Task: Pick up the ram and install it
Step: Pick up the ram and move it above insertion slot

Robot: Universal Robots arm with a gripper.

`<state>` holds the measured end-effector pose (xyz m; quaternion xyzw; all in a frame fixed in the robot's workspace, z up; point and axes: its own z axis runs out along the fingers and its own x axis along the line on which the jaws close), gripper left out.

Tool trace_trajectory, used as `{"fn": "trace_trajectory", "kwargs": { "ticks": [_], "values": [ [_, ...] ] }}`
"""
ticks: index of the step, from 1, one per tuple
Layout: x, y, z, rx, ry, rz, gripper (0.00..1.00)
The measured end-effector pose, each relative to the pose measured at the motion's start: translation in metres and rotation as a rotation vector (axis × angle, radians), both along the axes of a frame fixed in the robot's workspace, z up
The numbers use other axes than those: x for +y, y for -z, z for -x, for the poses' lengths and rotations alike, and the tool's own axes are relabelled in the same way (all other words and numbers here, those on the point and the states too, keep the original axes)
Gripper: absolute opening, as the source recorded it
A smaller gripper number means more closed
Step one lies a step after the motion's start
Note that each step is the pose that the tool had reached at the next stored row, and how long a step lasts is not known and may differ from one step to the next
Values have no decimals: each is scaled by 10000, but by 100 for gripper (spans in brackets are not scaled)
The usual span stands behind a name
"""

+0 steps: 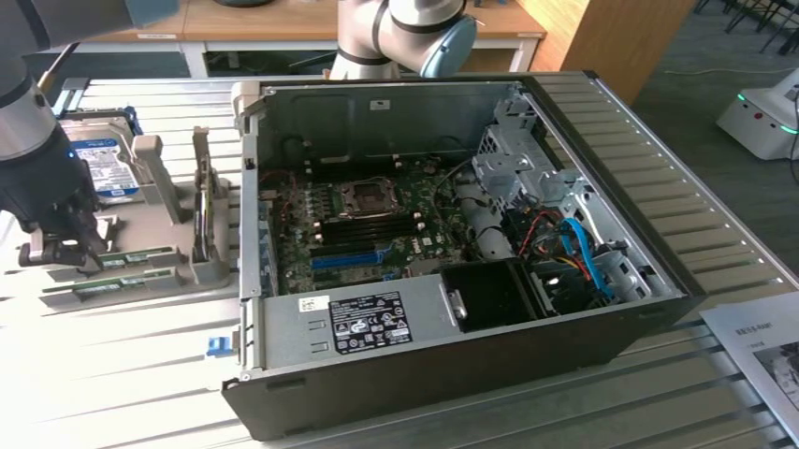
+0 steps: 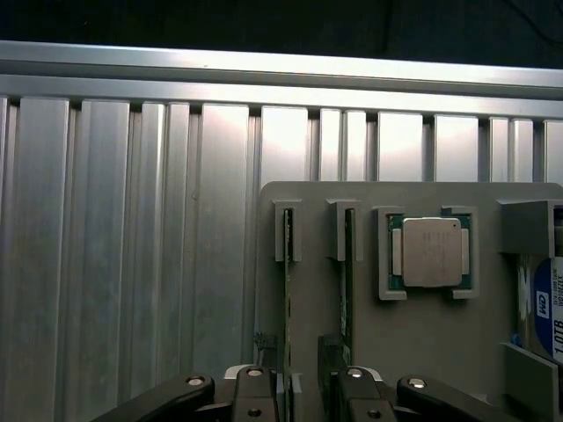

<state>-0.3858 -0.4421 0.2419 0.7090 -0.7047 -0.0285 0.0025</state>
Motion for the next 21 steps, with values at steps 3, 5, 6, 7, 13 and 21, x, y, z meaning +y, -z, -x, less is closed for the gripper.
{"fn": "trace_trajectory", "kwargs": {
  "ticks": [3,5,6,7,13,21],
  "values": [
    [0,1,0,0,0,0,32],
    [0,2,0,-2,0,-1,32],
    [-3,3,0,-3,0,-2,32],
    [-9,4,-1,-5,-2,-3,32],
    [-34,2,0,-1,1,-1,32],
    [-36,39,0,-2,1,-3,32]
  ]
}}
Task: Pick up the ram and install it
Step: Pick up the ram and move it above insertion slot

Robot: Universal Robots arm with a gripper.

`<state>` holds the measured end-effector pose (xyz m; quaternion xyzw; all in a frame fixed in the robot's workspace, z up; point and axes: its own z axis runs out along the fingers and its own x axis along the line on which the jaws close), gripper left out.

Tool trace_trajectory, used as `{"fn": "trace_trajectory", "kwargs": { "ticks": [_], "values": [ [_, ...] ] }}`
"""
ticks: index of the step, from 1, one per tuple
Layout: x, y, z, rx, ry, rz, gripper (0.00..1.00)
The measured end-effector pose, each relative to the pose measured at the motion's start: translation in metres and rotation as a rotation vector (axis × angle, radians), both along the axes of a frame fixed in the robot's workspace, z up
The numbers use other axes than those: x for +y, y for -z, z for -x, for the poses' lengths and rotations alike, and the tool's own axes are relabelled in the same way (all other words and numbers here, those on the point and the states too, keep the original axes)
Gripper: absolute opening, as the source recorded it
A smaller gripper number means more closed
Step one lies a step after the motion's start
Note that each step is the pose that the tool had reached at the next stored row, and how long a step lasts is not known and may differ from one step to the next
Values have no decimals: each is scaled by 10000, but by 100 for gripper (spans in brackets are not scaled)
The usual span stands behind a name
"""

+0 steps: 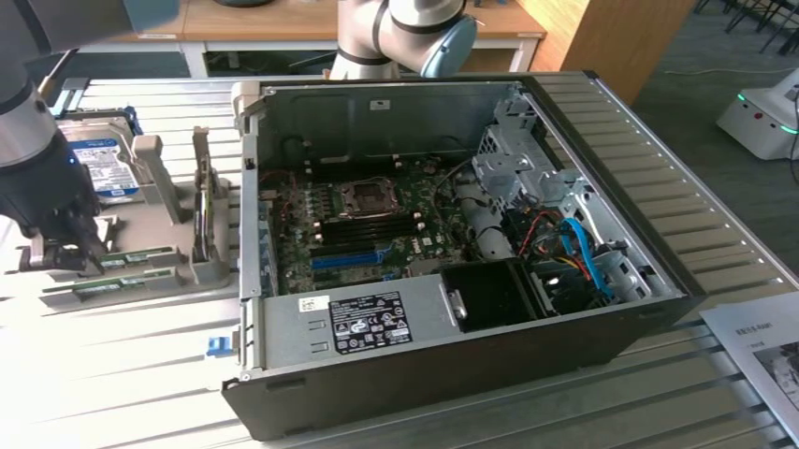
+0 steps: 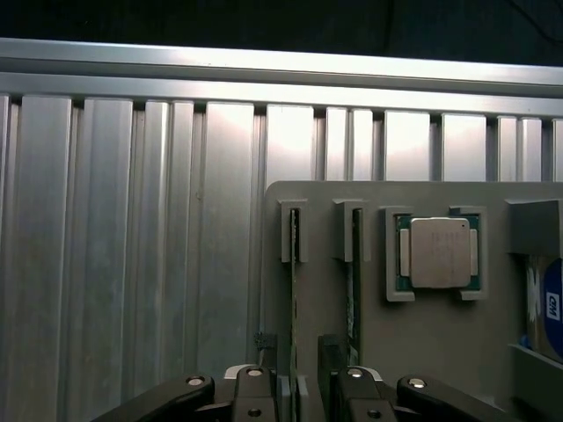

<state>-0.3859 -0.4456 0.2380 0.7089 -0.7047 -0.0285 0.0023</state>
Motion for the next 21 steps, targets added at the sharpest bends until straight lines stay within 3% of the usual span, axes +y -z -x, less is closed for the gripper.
{"fn": "trace_trajectory", "kwargs": {
  "ticks": [21],
  "values": [
    [-7,178,1,1,0,-2,32]
  ]
}}
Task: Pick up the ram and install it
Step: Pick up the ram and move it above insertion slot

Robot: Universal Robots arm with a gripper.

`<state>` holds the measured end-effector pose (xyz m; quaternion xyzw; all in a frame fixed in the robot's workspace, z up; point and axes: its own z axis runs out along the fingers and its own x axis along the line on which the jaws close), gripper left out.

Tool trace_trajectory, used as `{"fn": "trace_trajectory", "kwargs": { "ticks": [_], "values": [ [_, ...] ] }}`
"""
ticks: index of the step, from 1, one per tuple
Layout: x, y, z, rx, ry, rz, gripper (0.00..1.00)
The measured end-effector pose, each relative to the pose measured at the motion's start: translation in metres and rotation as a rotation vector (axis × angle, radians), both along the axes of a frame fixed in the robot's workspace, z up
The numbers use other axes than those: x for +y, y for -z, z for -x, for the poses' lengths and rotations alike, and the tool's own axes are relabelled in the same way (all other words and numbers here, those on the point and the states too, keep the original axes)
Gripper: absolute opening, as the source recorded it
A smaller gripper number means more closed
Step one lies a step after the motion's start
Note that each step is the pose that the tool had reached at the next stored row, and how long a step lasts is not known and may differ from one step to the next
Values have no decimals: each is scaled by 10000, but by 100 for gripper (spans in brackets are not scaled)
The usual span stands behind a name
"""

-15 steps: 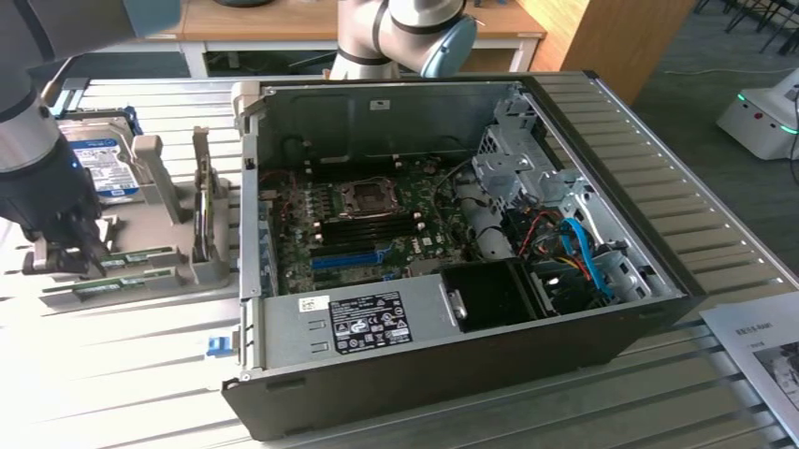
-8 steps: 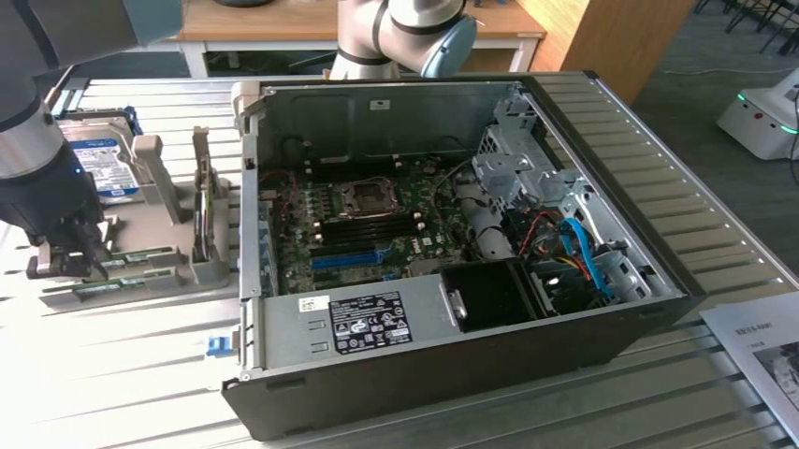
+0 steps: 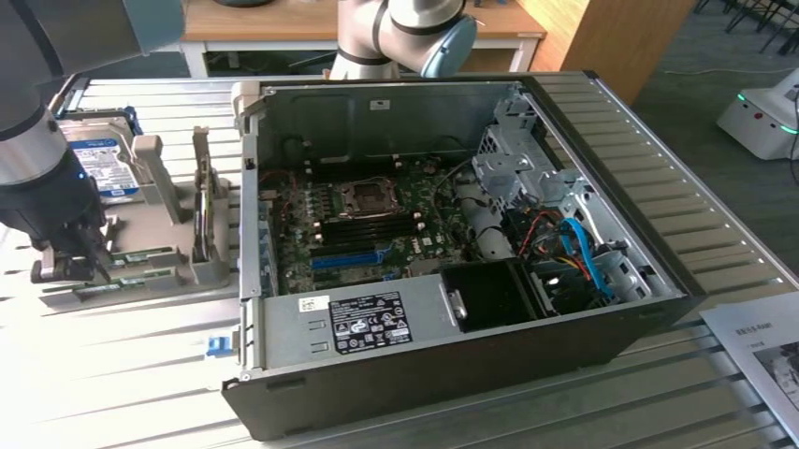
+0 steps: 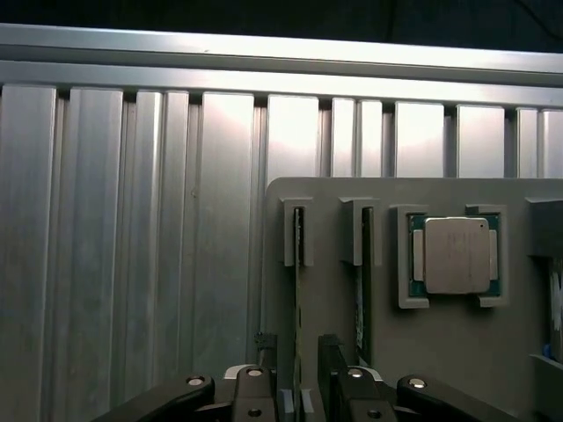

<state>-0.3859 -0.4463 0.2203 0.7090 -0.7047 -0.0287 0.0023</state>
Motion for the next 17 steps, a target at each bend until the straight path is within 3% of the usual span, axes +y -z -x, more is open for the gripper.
{"fn": "trace_trajectory", "kwargs": {
  "ticks": [9,17],
  "values": [
    [-4,107,0,0,-1,1,32],
    [-3,108,-66,-1,0,0,32]
  ]
}}
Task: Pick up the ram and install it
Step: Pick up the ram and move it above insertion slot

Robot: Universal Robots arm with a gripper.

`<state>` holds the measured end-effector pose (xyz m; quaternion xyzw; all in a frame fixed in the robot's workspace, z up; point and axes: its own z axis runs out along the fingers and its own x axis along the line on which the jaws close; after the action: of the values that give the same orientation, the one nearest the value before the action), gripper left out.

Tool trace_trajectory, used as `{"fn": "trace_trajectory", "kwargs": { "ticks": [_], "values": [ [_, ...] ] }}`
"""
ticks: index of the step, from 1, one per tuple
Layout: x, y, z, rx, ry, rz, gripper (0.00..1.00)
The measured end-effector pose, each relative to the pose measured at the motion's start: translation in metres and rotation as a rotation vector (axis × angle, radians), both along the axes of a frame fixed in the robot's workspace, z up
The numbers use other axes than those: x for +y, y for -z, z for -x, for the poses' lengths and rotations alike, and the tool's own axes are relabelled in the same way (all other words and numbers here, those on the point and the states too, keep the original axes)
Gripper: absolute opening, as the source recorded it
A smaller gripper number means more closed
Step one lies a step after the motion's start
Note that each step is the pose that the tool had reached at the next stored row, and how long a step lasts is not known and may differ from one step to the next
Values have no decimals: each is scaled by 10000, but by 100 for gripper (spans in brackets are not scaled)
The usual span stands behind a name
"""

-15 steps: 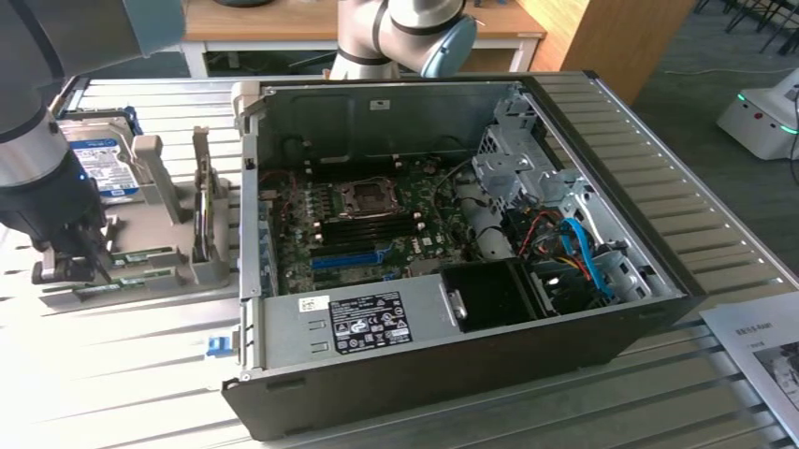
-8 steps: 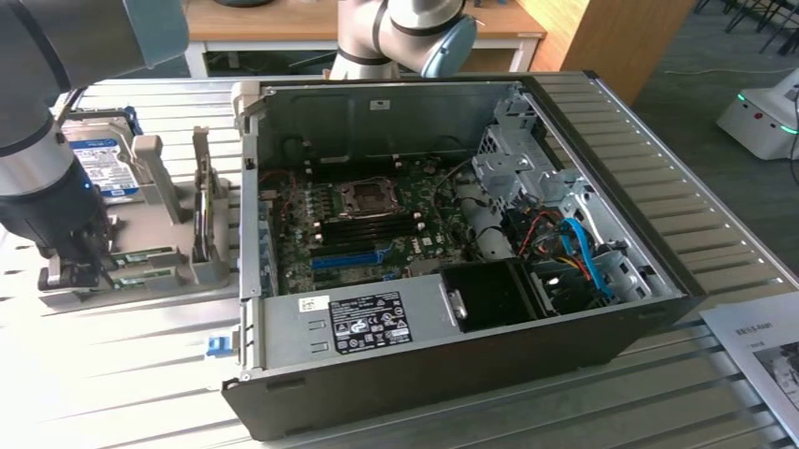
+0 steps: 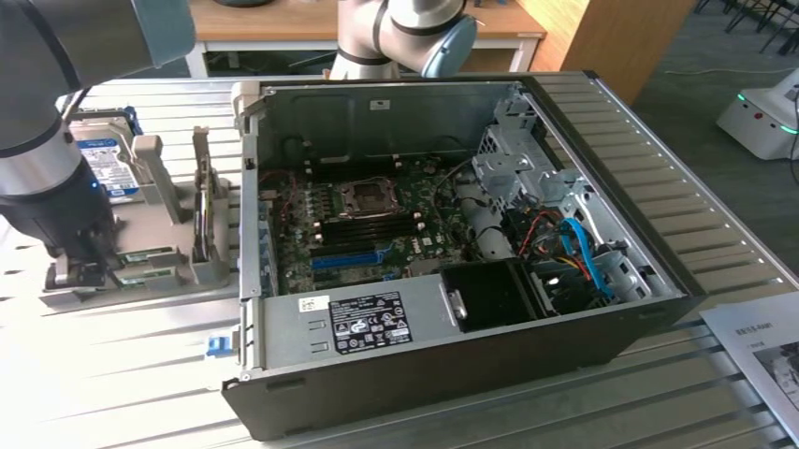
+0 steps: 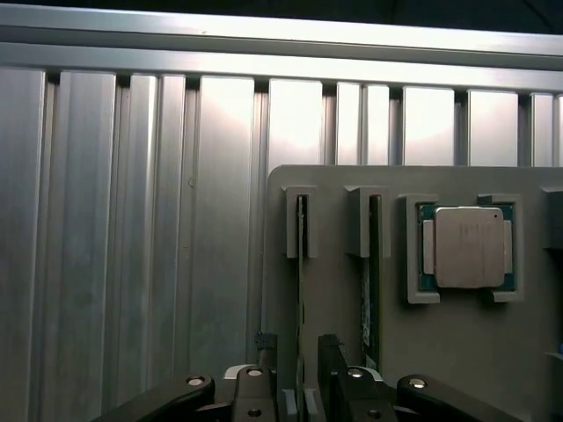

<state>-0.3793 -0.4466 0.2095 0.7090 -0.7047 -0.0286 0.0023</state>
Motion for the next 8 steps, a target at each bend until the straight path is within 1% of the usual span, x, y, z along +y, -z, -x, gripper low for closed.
{"fn": "trace_trajectory", "kwargs": {
  "ticks": [8],
  "values": [
    [0,0,-79,0,0,0,32]
  ]
}}
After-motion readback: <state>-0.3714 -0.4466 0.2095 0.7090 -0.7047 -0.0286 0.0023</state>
